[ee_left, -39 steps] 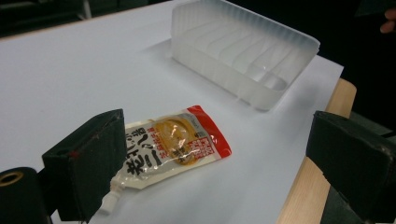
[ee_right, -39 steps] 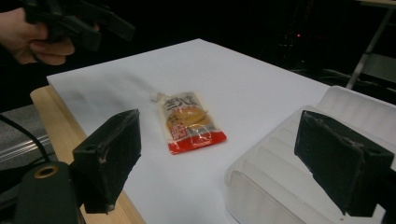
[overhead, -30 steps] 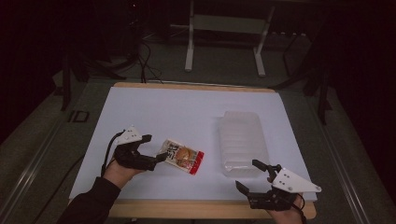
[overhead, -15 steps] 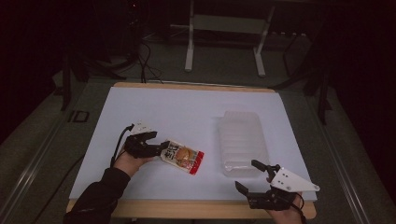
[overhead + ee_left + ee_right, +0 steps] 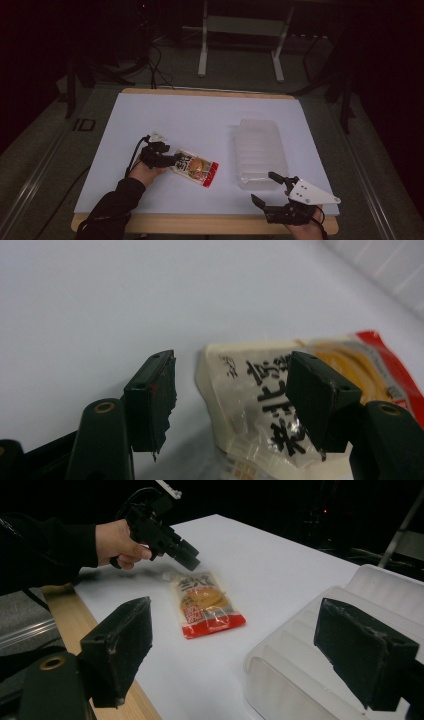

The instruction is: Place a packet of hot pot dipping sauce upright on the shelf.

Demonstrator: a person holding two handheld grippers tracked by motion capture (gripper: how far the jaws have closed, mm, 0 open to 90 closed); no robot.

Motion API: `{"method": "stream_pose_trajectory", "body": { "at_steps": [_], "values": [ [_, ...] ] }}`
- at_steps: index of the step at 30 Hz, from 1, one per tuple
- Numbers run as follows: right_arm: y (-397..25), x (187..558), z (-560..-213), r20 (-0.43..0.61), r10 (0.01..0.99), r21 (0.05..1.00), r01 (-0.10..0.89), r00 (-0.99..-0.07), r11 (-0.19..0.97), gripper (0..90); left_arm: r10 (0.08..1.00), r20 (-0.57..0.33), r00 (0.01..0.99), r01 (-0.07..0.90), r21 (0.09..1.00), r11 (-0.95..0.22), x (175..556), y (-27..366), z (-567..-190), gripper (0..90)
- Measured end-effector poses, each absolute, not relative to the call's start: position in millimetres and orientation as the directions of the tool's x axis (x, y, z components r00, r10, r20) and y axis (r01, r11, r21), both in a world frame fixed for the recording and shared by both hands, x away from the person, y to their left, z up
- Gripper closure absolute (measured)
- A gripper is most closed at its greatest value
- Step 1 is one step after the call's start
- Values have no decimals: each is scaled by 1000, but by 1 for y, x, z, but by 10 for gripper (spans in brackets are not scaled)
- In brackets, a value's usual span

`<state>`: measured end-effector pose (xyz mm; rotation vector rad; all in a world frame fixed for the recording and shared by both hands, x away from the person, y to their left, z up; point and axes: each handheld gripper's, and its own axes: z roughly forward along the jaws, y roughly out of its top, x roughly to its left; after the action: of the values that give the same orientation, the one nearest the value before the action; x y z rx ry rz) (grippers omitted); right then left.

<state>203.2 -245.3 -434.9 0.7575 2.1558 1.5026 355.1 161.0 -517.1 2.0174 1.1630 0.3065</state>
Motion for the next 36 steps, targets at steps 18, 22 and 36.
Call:
{"method": "stream_pose_trajectory", "body": {
  "at_steps": [18,22,36],
  "values": [
    [-245,203,-436,-26,635,938,201,-772,283,167,836,-166,523,671,685,-284,360,152,-533,399],
    [-244,203,-435,-31,633,936,199,-774,289,167,843,-119,525,656,687,-312,355,146,-533,445],
    [-242,204,-436,-30,628,933,205,-777,297,168,839,-33,543,632,674,-383,348,138,-530,881]
  ]
}}
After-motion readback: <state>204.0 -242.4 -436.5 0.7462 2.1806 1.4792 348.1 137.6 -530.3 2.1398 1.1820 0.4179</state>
